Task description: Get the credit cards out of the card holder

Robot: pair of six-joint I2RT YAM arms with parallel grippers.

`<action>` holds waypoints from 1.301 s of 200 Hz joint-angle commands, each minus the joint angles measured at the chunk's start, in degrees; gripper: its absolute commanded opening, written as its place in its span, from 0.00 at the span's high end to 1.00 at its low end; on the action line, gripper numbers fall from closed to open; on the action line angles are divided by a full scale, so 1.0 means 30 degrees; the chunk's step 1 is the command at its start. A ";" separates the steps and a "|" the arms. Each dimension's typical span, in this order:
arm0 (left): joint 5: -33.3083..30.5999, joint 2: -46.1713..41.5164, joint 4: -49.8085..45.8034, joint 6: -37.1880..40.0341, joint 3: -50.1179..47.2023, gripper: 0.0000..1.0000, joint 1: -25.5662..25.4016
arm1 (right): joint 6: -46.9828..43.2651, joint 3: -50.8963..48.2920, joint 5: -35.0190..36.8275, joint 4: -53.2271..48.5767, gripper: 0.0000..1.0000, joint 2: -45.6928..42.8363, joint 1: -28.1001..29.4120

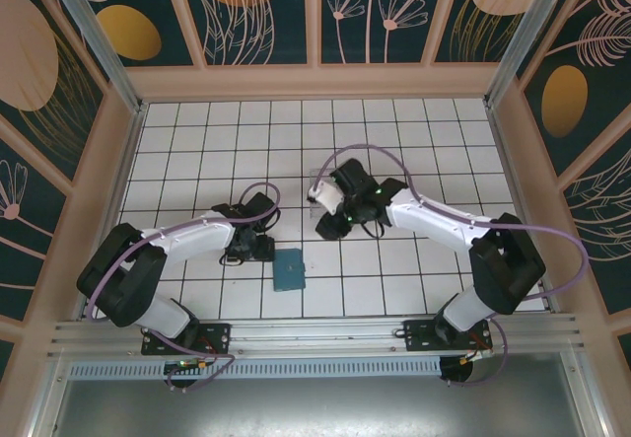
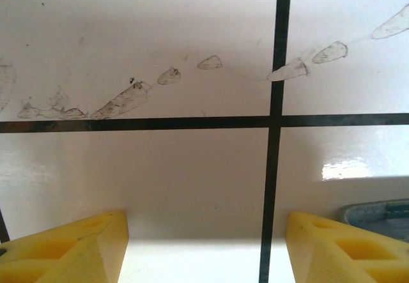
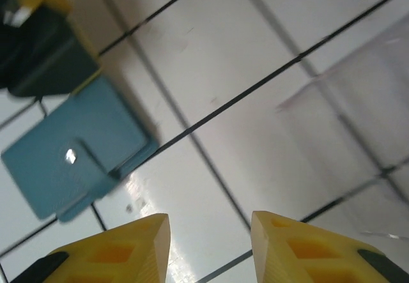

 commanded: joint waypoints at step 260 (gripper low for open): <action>0.8424 -0.5937 0.7564 -0.1002 -0.5076 0.22 0.8969 | -0.3688 0.4434 0.2089 -0.2182 0.60 0.7063 0.5900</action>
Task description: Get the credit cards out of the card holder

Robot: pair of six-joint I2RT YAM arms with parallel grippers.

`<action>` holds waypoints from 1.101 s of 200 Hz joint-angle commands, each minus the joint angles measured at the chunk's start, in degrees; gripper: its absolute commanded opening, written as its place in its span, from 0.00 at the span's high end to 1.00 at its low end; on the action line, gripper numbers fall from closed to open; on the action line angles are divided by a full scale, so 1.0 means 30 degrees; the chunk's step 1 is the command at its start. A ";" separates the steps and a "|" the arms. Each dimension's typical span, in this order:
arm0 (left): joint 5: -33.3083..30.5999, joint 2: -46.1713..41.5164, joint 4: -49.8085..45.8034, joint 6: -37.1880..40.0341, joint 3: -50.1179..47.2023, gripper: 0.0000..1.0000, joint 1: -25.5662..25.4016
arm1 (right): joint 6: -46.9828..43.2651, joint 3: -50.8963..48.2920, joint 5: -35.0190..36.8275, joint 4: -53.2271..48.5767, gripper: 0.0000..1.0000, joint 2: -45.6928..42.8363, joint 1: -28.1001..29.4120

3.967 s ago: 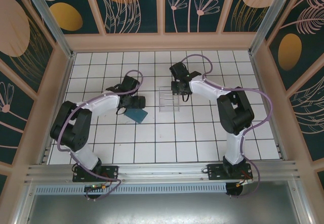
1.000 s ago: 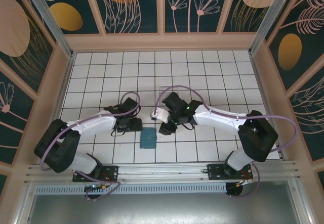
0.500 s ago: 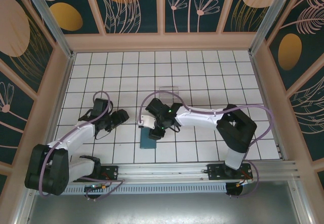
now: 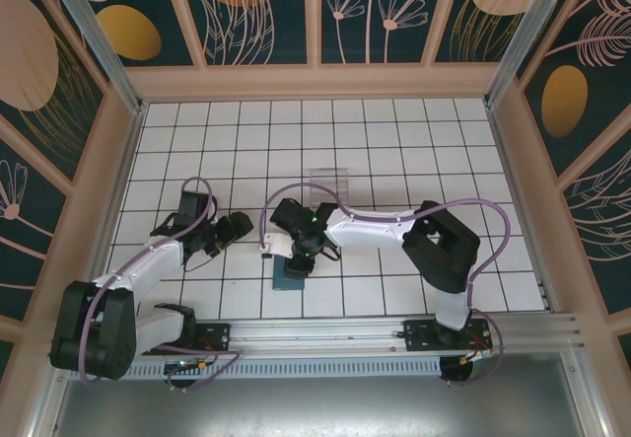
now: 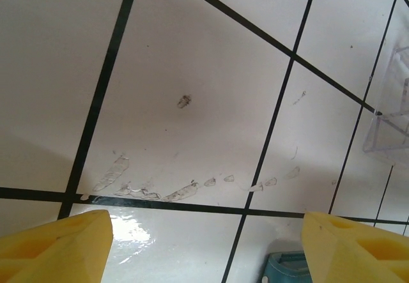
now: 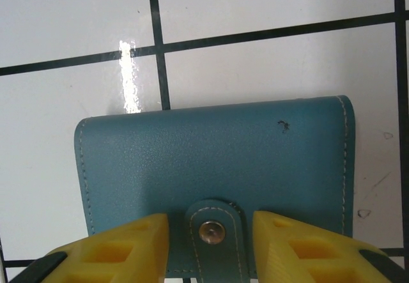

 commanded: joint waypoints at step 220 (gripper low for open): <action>0.3986 0.2196 0.2255 -0.0881 -0.0409 0.41 -0.2142 | 0.2866 -0.3532 0.2315 0.4428 0.80 -0.2109 -0.1320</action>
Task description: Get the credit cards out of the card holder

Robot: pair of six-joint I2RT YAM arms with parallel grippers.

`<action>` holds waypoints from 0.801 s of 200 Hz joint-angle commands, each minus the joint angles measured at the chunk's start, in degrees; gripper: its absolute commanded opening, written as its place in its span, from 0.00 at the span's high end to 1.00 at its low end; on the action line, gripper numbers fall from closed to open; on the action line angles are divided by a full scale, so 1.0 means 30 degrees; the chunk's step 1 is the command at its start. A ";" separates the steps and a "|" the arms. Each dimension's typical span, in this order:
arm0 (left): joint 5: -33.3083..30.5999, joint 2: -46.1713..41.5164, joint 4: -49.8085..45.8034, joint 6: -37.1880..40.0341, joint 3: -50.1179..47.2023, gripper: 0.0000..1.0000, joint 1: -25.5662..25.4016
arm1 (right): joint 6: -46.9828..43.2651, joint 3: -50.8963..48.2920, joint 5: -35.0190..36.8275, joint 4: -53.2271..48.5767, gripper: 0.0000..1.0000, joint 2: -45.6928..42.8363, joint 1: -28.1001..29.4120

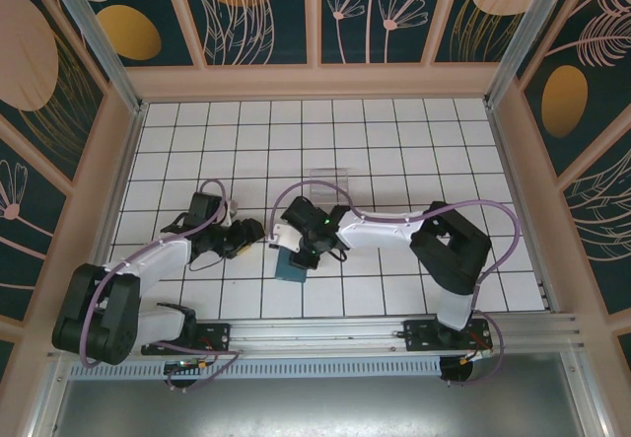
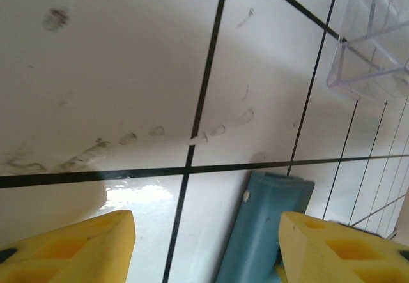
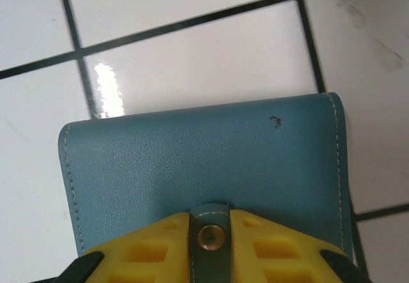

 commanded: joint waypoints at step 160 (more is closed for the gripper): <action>0.2063 0.3222 0.1895 -0.0066 0.0754 0.59 -0.3157 | 0.1015 -0.0964 0.0799 0.1074 0.80 -0.1035 -0.0587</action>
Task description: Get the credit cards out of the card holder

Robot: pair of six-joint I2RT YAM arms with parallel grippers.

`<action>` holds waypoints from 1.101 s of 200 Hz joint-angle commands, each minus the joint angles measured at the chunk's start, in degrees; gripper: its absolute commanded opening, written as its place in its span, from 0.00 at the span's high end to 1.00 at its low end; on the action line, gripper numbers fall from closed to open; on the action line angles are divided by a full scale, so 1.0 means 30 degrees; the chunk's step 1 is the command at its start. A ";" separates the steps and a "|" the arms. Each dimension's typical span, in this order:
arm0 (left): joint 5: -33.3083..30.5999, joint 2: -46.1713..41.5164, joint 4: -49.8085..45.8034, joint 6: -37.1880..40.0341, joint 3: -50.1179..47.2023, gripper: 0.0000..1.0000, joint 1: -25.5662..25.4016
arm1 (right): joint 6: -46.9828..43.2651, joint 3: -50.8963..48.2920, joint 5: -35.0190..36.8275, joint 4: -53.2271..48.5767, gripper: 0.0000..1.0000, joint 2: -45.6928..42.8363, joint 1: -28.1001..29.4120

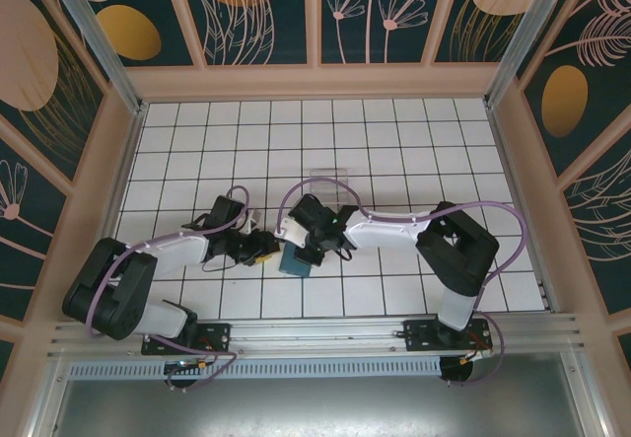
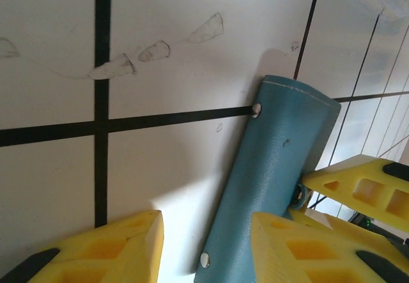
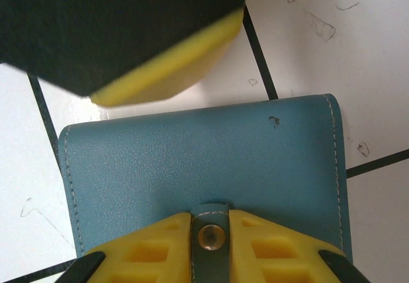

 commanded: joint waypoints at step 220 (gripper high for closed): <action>-0.1370 0.3388 -0.1411 0.1990 0.1891 0.68 -0.1370 | 0.0694 -0.0540 0.0075 0.1116 0.84 -0.1107 -0.0098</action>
